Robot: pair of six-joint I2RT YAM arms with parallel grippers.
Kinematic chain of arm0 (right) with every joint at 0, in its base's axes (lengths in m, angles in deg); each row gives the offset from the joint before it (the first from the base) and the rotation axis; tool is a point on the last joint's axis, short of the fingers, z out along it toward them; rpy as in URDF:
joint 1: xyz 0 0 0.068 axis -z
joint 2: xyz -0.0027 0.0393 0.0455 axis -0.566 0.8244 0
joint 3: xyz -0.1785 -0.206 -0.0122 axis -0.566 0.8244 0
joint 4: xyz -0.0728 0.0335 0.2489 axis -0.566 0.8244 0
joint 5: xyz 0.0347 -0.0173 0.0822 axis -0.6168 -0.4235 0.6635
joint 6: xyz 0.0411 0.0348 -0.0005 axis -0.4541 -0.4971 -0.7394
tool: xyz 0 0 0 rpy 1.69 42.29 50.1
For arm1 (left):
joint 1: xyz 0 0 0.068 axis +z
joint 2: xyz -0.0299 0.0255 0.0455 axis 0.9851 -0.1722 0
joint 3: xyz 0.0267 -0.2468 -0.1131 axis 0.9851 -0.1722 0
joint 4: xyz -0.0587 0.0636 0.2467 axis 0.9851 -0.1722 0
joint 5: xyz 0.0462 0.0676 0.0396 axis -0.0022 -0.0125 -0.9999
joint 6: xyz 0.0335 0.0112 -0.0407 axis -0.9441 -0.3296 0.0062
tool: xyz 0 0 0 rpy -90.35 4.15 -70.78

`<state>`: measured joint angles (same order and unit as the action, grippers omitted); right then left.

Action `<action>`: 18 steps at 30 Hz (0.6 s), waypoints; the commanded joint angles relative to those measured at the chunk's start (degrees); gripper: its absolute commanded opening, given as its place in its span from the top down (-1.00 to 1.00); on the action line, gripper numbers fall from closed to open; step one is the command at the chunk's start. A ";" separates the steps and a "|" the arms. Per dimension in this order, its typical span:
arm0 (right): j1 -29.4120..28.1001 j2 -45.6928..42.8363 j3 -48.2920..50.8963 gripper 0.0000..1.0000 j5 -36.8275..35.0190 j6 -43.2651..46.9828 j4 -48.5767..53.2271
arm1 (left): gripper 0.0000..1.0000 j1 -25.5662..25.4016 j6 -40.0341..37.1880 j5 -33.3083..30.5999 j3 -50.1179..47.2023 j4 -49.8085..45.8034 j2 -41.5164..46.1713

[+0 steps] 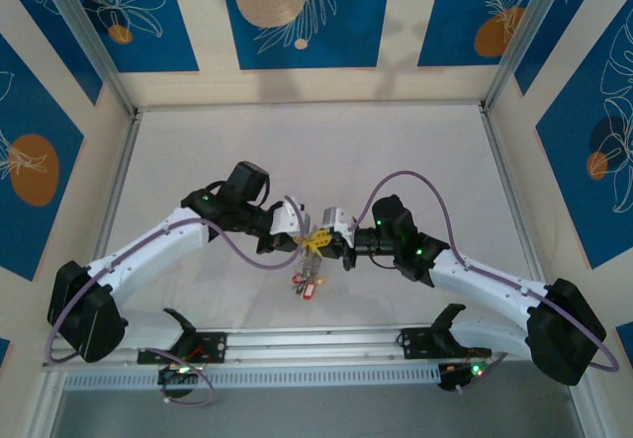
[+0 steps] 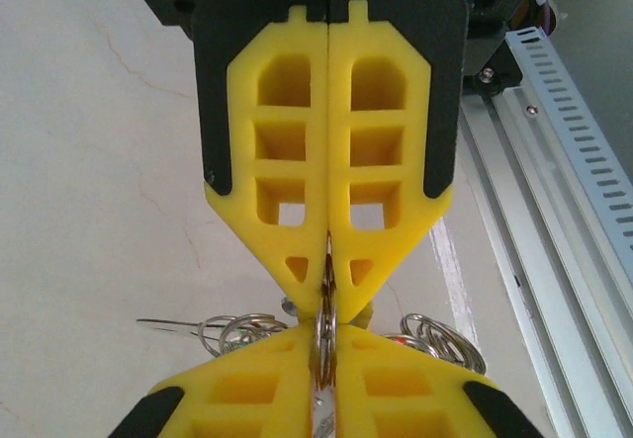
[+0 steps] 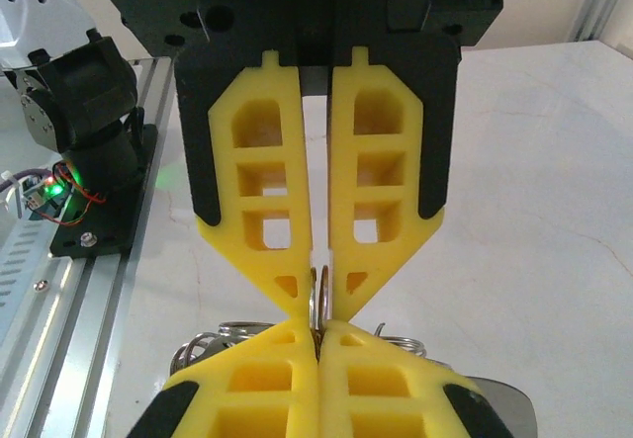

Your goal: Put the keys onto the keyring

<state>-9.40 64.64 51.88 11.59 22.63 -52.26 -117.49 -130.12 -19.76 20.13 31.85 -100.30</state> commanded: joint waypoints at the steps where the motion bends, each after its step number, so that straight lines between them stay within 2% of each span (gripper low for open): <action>1: -0.51 0.42 -1.99 1.00 2.03 0.50 -2.17 | 0.72 -0.12 0.68 2.76 0.48 1.22 0.93; 5: -0.70 0.83 -2.16 1.00 1.62 0.74 -1.99 | 0.75 -0.12 0.11 3.32 0.59 0.82 0.68; 8: -0.77 0.71 -1.85 1.00 1.27 0.39 -3.19 | 0.84 -0.12 -0.53 2.40 0.96 -0.40 0.42; 10: -0.76 1.01 -2.33 1.00 1.68 0.71 -2.38 | 1.00 -0.13 -0.83 2.57 0.63 -0.34 0.58; 14: -0.69 -0.60 -1.43 1.00 -0.56 1.08 -1.87 | 1.00 -0.11 1.46 1.63 0.59 0.97 1.28; 18: 0.27 -3.32 1.08 0.94 -1.00 0.58 -3.51 | 1.00 1.06 5.94 3.50 -2.75 7.56 4.11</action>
<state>-9.34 63.97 51.97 10.66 22.81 -52.83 -117.32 -127.45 -19.56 18.93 34.08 -98.92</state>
